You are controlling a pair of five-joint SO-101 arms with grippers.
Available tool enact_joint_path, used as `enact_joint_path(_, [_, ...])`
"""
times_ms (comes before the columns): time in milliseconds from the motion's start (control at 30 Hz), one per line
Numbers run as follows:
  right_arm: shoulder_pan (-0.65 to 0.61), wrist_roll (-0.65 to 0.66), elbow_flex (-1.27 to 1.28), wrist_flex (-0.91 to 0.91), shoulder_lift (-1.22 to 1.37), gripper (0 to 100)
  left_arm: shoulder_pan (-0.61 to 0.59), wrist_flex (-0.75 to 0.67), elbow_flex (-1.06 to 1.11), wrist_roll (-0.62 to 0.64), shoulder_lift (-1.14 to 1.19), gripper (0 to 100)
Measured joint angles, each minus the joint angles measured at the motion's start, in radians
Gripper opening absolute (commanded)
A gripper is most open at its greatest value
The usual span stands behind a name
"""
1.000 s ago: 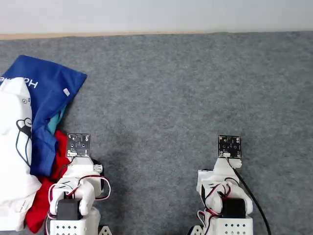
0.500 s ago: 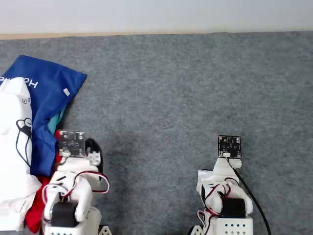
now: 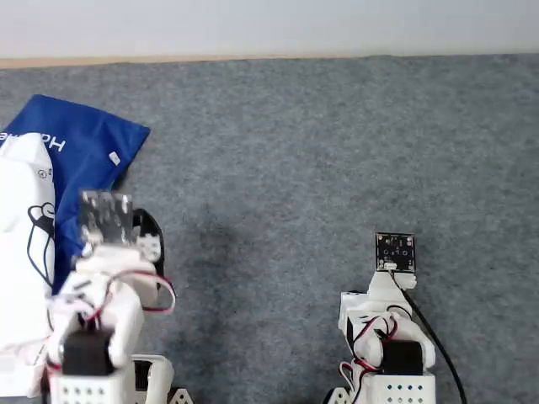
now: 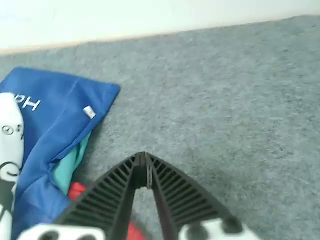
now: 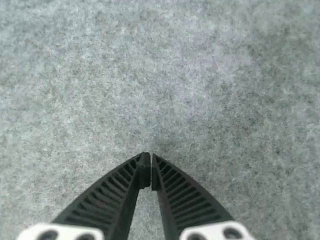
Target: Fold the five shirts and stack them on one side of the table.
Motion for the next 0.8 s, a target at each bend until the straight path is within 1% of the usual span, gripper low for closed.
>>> enact_joint_path(100, [0.000, 0.000, 0.000, 0.000, 0.000, 1.1, -0.006, 0.009, -0.107, 0.000, 0.178, 1])
enact_joint_path(200, [0.000, 0.000, 0.000, 0.000, 0.000, 0.9, -0.006, 0.071, -0.226, 0.000, 0.310, 1])
enact_joint_path(300, [0.000, 0.000, 0.000, 0.000, 0.000, 0.9, -0.006, 0.140, -0.344, 0.000, 0.393, 1])
enact_joint_path(433, [0.000, 0.000, 0.000, 0.000, 0.000, 1.1, -0.006, 0.183, -0.446, 0.000, 0.457, 1])
enact_joint_path(633, [-0.025, 0.003, 0.000, 0.008, 0.000, 1.1, -0.006, 0.187, -0.503, 0.000, 0.489, 1])
enact_joint_path(700, [-0.026, 0.018, -0.012, -0.005, 0.000, 1.2, -0.028, 0.196, -0.505, 0.000, 0.489, 1])
enact_joint_path(800, [-0.025, 0.049, -0.058, -0.083, 0.000, 1.1, -0.104, 0.206, -0.505, 0.000, 0.500, 1])
